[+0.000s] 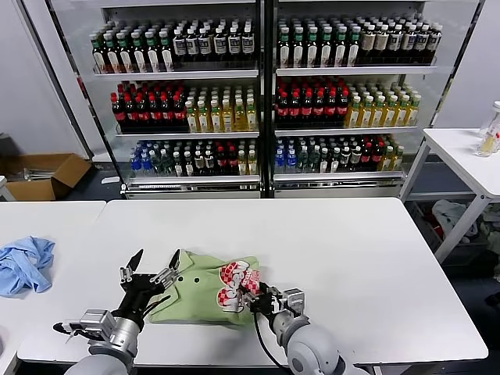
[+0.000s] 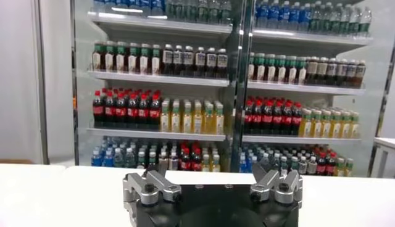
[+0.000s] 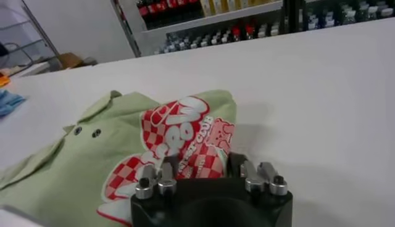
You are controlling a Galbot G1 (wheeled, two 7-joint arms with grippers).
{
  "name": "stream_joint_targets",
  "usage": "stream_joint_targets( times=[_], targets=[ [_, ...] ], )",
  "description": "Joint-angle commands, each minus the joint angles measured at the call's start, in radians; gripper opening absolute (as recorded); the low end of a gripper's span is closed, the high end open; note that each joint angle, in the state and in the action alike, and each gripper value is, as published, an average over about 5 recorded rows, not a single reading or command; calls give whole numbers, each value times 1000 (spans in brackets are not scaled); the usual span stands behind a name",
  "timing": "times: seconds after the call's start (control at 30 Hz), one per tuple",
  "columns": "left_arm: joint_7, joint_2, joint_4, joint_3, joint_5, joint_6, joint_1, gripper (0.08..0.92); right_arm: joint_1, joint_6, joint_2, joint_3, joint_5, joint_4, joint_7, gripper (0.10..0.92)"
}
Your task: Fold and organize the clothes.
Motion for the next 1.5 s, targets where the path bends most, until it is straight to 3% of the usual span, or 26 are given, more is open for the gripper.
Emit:
stream_joint_targets(
  times=[0.03,0.27,0.47,0.57,0.7,0.9,1.03,1.37,1.5],
  targets=[
    [8,12,-5,-32,21,-11,26,823,23,1,20,-34,35,-43,-14,507],
    [18,34,42,-30,90,-88,13,823,8,4,-19,38,8,74,-31,299],
    [24,44,84,-9,158,-137,-13,823,-28,-8,-253,238,-44,180,-200,139],
    [39,40,104,6,204,-168,-29,823,-42,-7,-360,344,-120,135,-355,111],
    [82,30,156,23,361,-296,-44,823,-34,4,-391,422,-195,50,-457,111],
    [145,11,206,38,555,-433,-61,823,-17,52,-308,358,-317,-7,-393,111],
    [139,7,227,40,645,-469,-79,823,-34,89,-270,347,-345,2,-318,151],
    [136,16,376,10,889,-640,-216,823,-130,92,-299,453,-355,160,-217,437],
    [291,9,413,10,619,-587,-283,823,-111,137,-287,450,-390,161,-200,550]
  ],
)
